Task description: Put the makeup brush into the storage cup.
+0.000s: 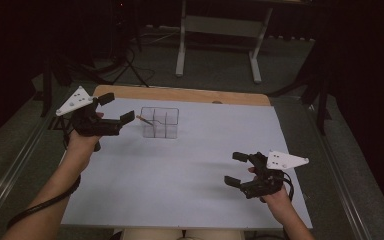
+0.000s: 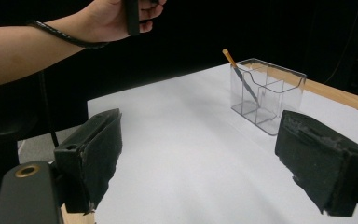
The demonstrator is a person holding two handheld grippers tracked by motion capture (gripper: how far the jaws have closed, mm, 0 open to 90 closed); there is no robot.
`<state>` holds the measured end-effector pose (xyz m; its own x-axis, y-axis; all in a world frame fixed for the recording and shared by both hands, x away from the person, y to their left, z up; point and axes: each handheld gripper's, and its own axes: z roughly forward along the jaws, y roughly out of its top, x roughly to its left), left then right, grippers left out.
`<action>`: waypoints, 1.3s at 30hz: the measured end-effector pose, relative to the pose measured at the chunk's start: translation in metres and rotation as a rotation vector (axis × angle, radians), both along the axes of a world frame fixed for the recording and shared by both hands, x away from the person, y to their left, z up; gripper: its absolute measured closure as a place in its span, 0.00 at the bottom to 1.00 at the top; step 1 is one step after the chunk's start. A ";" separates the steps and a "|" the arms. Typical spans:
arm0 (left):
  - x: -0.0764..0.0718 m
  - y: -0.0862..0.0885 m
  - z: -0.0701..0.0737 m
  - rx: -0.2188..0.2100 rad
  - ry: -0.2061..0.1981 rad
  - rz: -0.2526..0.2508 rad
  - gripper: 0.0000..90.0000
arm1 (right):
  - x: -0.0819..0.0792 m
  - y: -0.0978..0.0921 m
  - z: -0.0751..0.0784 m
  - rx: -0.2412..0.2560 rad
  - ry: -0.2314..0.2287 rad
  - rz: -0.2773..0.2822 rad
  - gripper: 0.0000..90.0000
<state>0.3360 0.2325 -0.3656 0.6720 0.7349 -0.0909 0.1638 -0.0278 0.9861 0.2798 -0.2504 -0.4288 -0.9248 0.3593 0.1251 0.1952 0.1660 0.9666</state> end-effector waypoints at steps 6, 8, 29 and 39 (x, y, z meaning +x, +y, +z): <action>-0.010 0.001 -0.005 -0.005 0.002 -0.022 0.02 | 0.000 -0.001 0.000 -0.001 -0.002 -0.005 0.17; -0.013 0.001 -0.007 0.001 0.003 -0.028 0.02 | 0.000 0.000 -0.001 -0.006 -0.002 -0.005 0.17; -0.038 0.003 -0.030 0.004 0.008 -0.049 0.02 | -0.001 0.000 -0.001 -0.012 -0.003 -0.009 0.16; -0.050 0.001 -0.044 -0.003 0.022 -0.066 0.02 | -0.001 0.001 -0.001 -0.020 -0.007 -0.009 0.17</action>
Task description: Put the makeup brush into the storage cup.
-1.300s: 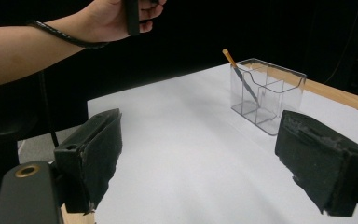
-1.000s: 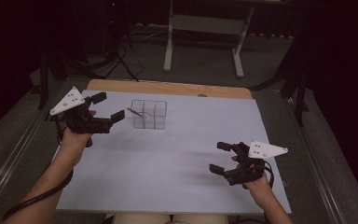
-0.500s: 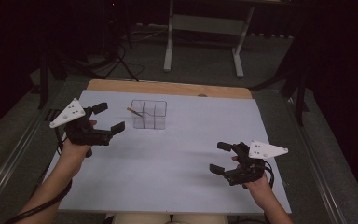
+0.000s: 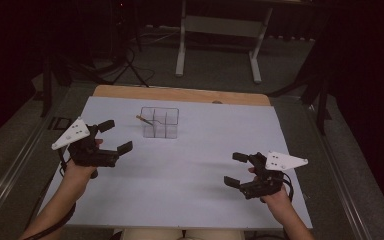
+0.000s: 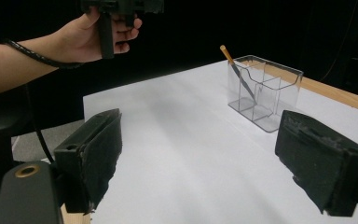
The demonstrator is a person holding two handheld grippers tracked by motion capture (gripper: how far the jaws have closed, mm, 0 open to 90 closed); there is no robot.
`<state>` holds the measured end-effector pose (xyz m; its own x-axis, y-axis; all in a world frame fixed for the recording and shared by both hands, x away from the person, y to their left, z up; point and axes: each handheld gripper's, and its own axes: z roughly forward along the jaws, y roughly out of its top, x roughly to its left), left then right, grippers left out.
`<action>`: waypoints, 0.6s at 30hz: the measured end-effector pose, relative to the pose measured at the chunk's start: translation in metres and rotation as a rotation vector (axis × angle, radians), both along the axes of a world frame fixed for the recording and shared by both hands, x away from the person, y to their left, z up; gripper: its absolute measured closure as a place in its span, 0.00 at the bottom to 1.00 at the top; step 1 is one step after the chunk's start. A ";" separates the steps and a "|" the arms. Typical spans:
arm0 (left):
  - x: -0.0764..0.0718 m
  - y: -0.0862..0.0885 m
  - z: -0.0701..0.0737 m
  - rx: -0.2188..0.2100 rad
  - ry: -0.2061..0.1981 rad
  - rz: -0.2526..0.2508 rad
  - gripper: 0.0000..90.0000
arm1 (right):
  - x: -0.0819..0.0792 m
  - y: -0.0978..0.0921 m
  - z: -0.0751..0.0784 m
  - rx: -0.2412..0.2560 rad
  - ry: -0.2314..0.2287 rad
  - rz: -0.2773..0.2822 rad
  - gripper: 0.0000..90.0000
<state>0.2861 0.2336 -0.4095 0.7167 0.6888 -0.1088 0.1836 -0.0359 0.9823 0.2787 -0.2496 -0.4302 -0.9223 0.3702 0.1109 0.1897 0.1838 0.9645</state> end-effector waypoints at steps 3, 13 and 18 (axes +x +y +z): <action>-0.004 -0.001 -0.007 -0.003 0.001 -0.007 0.02 | 0.000 0.000 0.000 -0.001 -0.001 0.001 0.16; -0.014 0.002 -0.020 -0.003 0.002 -0.014 0.02 | 0.000 0.000 -0.002 -0.008 0.000 0.000 0.17; -0.017 0.002 -0.028 -0.001 0.011 -0.021 0.02 | 0.000 0.000 -0.002 -0.009 0.002 -0.001 0.16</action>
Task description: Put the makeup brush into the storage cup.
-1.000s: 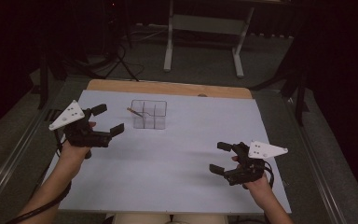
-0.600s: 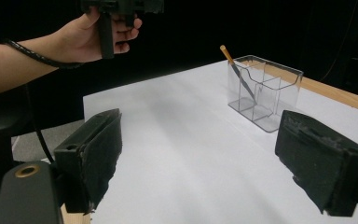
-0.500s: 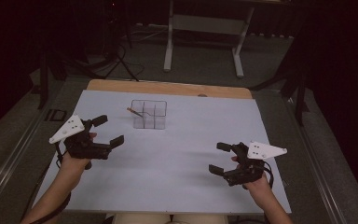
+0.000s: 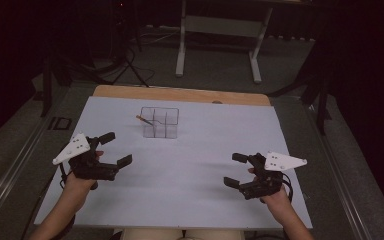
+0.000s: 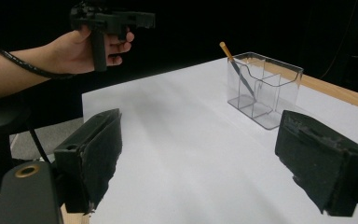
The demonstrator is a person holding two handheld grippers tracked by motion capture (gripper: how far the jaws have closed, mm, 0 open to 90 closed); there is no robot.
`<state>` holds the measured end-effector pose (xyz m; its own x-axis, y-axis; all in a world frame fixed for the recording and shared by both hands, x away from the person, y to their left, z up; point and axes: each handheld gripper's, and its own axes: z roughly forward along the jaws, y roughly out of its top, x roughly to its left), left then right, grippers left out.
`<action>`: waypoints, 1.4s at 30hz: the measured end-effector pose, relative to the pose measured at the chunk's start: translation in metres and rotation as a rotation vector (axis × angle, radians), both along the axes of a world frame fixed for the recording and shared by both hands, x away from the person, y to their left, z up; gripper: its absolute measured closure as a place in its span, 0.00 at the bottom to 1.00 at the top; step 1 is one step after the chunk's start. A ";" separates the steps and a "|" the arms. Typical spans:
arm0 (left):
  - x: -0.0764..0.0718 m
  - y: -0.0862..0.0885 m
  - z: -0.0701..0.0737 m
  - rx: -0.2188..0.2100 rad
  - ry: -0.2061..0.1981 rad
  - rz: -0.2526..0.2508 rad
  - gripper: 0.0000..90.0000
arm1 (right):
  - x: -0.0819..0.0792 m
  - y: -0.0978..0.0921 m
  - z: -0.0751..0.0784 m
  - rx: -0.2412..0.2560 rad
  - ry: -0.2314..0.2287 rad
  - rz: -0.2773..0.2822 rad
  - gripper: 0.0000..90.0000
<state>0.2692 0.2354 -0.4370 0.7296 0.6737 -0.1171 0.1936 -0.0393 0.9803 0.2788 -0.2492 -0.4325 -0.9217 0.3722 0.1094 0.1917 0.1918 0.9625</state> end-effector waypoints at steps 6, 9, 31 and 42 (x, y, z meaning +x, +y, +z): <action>-0.002 0.000 -0.010 -0.004 0.009 -0.001 0.02 | 0.001 0.000 -0.002 -0.008 0.000 -0.004 0.16; -0.002 -0.001 -0.016 0.006 0.011 -0.011 0.02 | 0.001 0.000 -0.003 -0.009 0.006 -0.004 0.16; -0.007 -0.020 -0.057 0.075 0.049 -0.086 0.02 | 0.002 -0.006 -0.017 -0.057 -0.013 -0.036 0.16; -0.009 -0.020 -0.062 0.080 0.038 -0.079 0.02 | 0.006 -0.008 -0.027 -0.086 0.002 -0.045 0.16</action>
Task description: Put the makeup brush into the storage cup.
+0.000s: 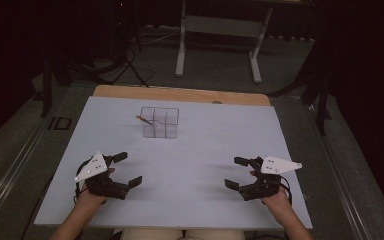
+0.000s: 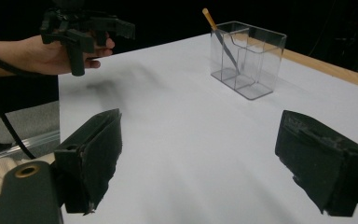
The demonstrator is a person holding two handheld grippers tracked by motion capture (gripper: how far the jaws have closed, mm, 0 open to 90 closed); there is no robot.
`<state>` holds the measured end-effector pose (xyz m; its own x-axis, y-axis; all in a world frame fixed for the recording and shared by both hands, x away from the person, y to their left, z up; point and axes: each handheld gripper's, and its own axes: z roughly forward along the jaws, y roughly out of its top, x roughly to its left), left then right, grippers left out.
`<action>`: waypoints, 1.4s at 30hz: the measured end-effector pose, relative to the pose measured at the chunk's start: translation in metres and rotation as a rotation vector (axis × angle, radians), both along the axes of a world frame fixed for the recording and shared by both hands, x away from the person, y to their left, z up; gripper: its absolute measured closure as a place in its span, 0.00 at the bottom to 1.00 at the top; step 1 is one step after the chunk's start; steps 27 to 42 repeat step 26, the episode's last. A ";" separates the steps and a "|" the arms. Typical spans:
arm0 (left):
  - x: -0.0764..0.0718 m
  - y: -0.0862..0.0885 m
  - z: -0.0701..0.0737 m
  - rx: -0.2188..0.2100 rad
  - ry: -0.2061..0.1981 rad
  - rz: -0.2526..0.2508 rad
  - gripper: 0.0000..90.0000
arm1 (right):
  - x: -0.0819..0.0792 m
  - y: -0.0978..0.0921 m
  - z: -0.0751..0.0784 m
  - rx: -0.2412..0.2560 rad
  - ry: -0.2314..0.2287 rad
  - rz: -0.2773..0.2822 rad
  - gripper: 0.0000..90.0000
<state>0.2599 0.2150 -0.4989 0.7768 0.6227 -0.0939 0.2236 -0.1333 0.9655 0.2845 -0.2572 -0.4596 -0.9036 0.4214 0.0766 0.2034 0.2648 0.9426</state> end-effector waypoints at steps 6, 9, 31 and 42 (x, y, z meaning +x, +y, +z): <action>-0.001 0.001 -0.001 -0.006 -0.007 0.003 0.02 | 0.003 -0.002 -0.007 -0.019 0.010 -0.007 0.16; -0.001 0.001 -0.003 0.003 -0.002 -0.004 0.02 | 0.004 -0.002 -0.009 -0.022 0.015 -0.004 0.16; -0.001 0.001 -0.002 -0.005 -0.006 -0.012 0.02 | 0.004 -0.002 -0.012 -0.026 0.029 -0.001 0.16; -0.001 0.001 -0.002 -0.005 -0.006 -0.012 0.02 | 0.004 -0.002 -0.012 -0.026 0.029 -0.001 0.16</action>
